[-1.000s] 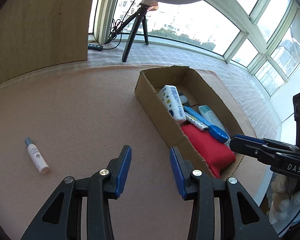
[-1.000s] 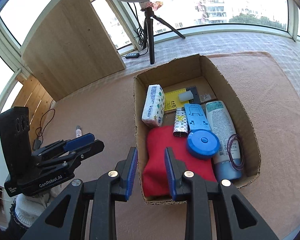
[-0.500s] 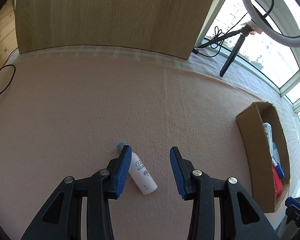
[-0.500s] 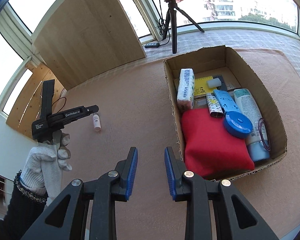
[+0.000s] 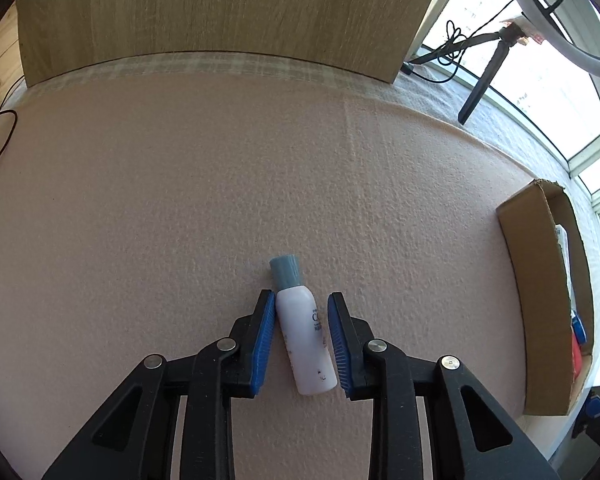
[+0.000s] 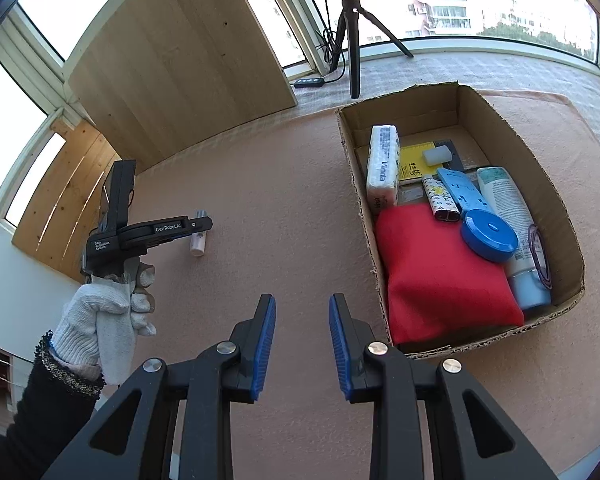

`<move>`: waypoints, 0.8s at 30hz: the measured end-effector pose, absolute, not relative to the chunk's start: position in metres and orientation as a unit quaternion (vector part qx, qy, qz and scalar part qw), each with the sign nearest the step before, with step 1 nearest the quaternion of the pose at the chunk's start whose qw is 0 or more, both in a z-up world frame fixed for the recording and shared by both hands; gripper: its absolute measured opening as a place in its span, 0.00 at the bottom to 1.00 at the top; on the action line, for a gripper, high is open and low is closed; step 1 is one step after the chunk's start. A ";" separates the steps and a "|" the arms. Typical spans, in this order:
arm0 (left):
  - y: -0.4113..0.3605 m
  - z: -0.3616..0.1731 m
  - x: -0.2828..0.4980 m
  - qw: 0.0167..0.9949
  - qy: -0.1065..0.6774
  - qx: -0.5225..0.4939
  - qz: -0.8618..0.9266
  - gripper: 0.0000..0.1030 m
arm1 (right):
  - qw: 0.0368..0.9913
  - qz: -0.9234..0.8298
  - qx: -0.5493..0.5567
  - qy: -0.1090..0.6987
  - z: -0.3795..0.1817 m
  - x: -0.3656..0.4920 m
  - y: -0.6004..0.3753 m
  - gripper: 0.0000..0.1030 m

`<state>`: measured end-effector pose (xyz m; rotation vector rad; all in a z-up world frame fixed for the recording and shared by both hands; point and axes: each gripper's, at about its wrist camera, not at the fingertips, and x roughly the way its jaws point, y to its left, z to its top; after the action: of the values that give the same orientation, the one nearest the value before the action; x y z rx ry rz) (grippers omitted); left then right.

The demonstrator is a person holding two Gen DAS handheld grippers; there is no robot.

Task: Organize objects
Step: 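Move the left tool to the white lotion bottle and grasp it, then lift the lotion bottle with the left tool and carry it over the box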

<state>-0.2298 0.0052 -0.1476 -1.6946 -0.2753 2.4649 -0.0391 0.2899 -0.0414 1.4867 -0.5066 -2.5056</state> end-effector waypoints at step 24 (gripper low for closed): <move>0.085 -0.150 -0.109 0.171 -0.105 -0.573 0.795 0.21 | 0.108 -0.834 0.516 -0.163 -0.053 -0.038 0.271 0.24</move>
<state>-0.1094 0.0849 -0.1501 -1.6272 -0.2977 2.2566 -0.0380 0.2708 -0.0533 1.5173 -0.4799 -2.4544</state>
